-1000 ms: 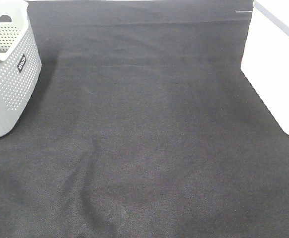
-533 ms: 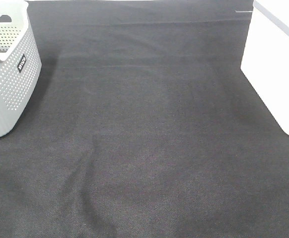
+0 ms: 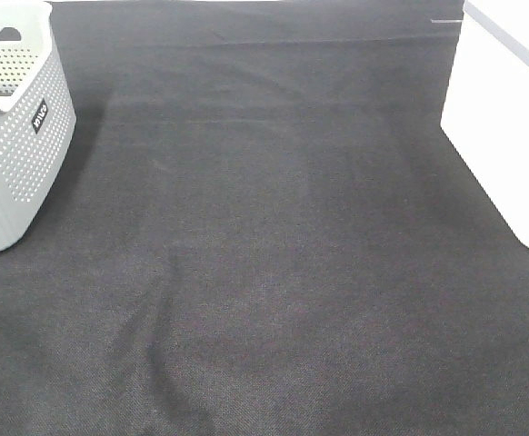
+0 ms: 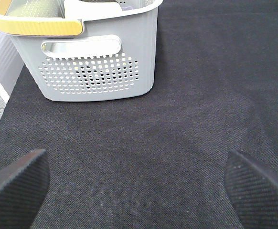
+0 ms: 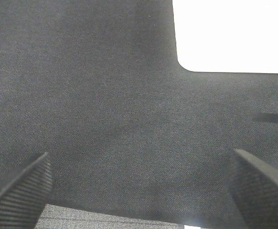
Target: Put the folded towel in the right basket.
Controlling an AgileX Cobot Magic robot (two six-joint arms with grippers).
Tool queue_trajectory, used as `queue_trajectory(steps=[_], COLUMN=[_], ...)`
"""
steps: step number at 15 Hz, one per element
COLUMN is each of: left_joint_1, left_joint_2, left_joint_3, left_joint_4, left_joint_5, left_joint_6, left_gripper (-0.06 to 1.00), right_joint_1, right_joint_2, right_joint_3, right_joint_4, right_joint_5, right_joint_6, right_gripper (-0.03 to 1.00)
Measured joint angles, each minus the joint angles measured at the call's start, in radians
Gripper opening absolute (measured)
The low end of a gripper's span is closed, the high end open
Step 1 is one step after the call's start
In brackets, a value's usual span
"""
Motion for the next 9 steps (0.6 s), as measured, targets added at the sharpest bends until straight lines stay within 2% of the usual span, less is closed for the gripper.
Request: queue_trajectory(steps=[9], left_joint_1=[0.0], left_joint_2=[0.0], left_joint_3=[0.0], left_joint_4=[0.0], left_joint_5=[0.0], left_joint_6=[0.0], left_gripper=[0.92], right_joint_1=[0.0], right_joint_2=[0.0], right_joint_3=[0.0], right_joint_4=[0.0], right_joint_5=[0.0], right_joint_6=[-0.001], right_gripper=[0.96])
